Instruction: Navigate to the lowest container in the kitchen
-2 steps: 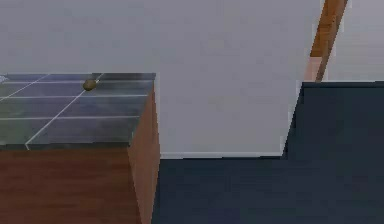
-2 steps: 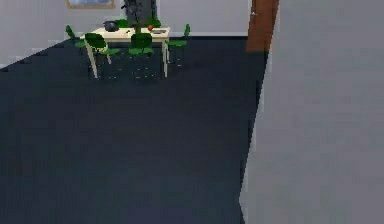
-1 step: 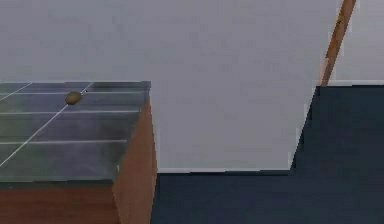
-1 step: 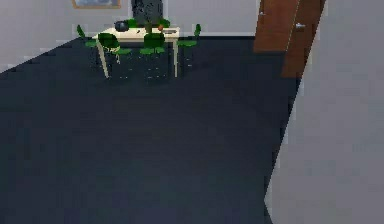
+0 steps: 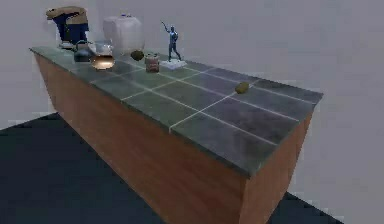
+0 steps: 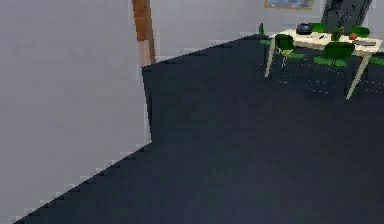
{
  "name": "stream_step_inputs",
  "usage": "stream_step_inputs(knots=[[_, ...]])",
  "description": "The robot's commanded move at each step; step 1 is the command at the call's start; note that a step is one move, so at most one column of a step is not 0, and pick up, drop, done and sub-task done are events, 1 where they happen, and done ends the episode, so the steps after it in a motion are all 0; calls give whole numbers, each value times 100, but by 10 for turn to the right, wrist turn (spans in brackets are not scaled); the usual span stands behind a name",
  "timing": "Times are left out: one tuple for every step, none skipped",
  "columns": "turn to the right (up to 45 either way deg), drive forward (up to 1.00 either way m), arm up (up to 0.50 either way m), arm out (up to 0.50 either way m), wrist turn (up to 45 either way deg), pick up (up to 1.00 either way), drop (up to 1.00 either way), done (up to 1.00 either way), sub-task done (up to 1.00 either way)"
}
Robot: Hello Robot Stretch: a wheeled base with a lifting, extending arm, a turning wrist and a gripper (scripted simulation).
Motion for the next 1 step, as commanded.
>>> stream_step_inputs(knots=[[-450,0,0,0,0,0,0,0,0]])
